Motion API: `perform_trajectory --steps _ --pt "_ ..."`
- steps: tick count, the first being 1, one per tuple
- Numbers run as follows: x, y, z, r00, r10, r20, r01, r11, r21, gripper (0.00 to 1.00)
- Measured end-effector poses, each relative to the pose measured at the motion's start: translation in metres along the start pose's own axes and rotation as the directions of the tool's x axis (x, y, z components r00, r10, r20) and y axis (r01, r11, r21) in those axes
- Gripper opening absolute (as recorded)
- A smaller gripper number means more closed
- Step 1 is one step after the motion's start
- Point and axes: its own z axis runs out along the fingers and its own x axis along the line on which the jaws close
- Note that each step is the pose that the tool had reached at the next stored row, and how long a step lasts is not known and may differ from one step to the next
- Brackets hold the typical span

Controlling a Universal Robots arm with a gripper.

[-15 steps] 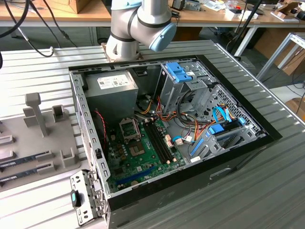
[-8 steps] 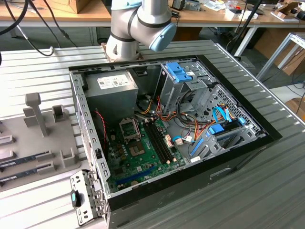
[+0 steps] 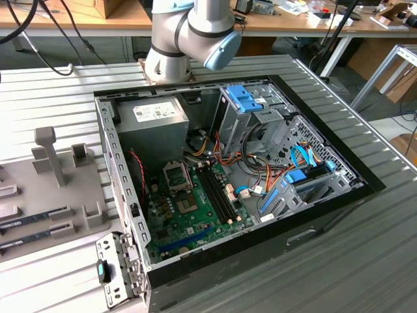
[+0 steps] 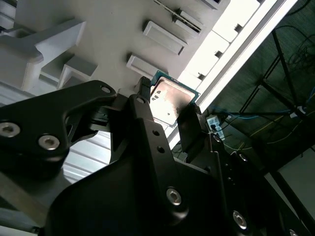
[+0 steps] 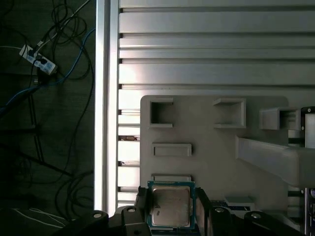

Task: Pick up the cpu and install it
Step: 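Pick up the cpu and move it towards the insertion slot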

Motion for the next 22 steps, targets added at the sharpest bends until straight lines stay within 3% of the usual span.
perform_trajectory --steps 22 --pt "0.0004 0.0001 -0.0133 1.0000 0.000 -0.0001 0.000 1.0000 0.0001 0.47"
